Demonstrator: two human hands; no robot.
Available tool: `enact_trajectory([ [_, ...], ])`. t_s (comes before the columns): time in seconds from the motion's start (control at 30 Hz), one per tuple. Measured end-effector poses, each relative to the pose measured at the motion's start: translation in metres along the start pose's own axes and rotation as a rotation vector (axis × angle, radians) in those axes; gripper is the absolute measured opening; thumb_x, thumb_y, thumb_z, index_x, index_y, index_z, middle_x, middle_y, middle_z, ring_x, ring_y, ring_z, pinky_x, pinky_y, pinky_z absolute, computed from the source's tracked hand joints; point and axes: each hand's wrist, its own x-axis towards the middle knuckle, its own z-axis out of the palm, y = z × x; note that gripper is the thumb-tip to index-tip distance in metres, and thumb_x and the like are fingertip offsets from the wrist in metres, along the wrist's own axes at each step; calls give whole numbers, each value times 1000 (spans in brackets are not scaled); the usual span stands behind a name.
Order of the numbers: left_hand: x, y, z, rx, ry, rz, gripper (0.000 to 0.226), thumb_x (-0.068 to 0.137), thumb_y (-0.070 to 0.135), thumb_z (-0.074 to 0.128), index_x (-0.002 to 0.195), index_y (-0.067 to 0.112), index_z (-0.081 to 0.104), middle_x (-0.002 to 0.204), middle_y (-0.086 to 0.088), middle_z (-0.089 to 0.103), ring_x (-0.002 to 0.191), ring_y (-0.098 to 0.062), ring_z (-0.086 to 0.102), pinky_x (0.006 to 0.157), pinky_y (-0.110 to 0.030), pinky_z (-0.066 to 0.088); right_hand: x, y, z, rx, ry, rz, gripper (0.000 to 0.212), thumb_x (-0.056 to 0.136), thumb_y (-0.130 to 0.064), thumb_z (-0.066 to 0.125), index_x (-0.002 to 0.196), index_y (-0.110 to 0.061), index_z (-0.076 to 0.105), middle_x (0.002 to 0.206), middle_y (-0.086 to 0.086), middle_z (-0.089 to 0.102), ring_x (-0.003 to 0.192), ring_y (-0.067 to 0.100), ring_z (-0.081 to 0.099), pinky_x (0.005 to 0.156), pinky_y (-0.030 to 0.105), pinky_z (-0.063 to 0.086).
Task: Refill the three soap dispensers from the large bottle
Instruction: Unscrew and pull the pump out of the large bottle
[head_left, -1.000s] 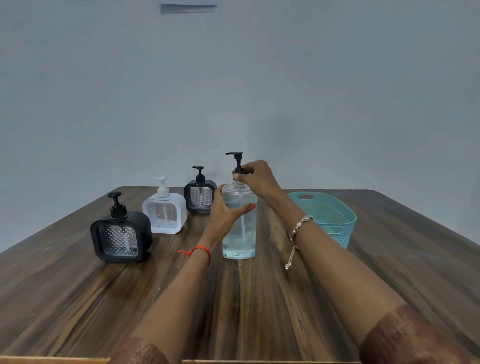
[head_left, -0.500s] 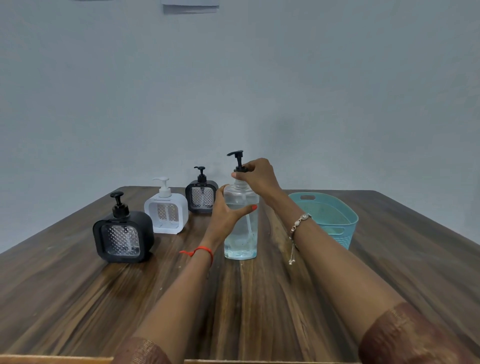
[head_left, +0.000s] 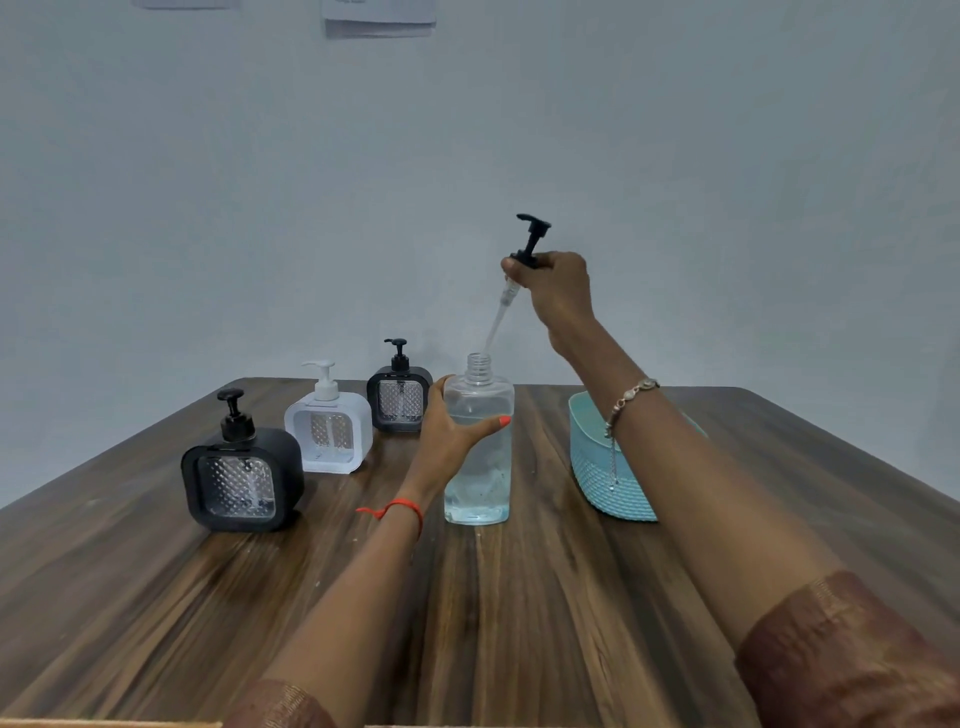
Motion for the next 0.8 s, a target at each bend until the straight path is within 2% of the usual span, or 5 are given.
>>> enact_trajectory([
  [0.2, -1, 1, 1, 0, 0, 5, 75, 67, 17, 82, 128, 14, 39, 110, 9, 53, 98, -1, 54, 70, -5, 47, 2, -11, -10, -47, 63, -10, 21, 87, -17, 63, 96, 1, 68, 89, 10, 66, 77, 14, 56, 56, 14, 38],
  [0.33, 0, 1, 1, 2, -3, 13, 72, 68, 16, 82, 126, 15, 40, 108, 14, 52, 97, 2, 53, 70, -2, 46, -1, -22, -14, -89, 85, -69, 23, 88, -16, 61, 91, 6, 67, 64, -4, 56, 52, 2, 46, 43, 7, 33],
  [0.43, 0, 0, 1, -6, -13, 15, 72, 69, 17, 81, 127, 16, 39, 112, 8, 52, 100, -2, 54, 71, -6, 47, -4, -31, -15, -101, 90, -116, 23, 88, -14, 61, 88, 9, 65, 59, -5, 50, 41, 1, 45, 39, 5, 31],
  [0.6, -1, 0, 0, -6, -13, 7, 75, 68, 20, 81, 129, 17, 38, 117, 5, 52, 103, -4, 54, 74, -11, 47, -5, -40, -16, -146, 99, -161, 25, 87, -16, 63, 64, -6, 59, 55, -7, 46, 44, 3, 40, 39, 7, 30],
  [0.8, -1, 1, -1, -10, -4, 24, 74, 68, 16, 81, 129, 15, 39, 116, 5, 52, 101, -3, 54, 73, -7, 48, -6, -43, -16, -137, 123, -193, 21, 86, -16, 64, 67, -8, 57, 53, -7, 43, 47, 4, 37, 41, 8, 30],
])
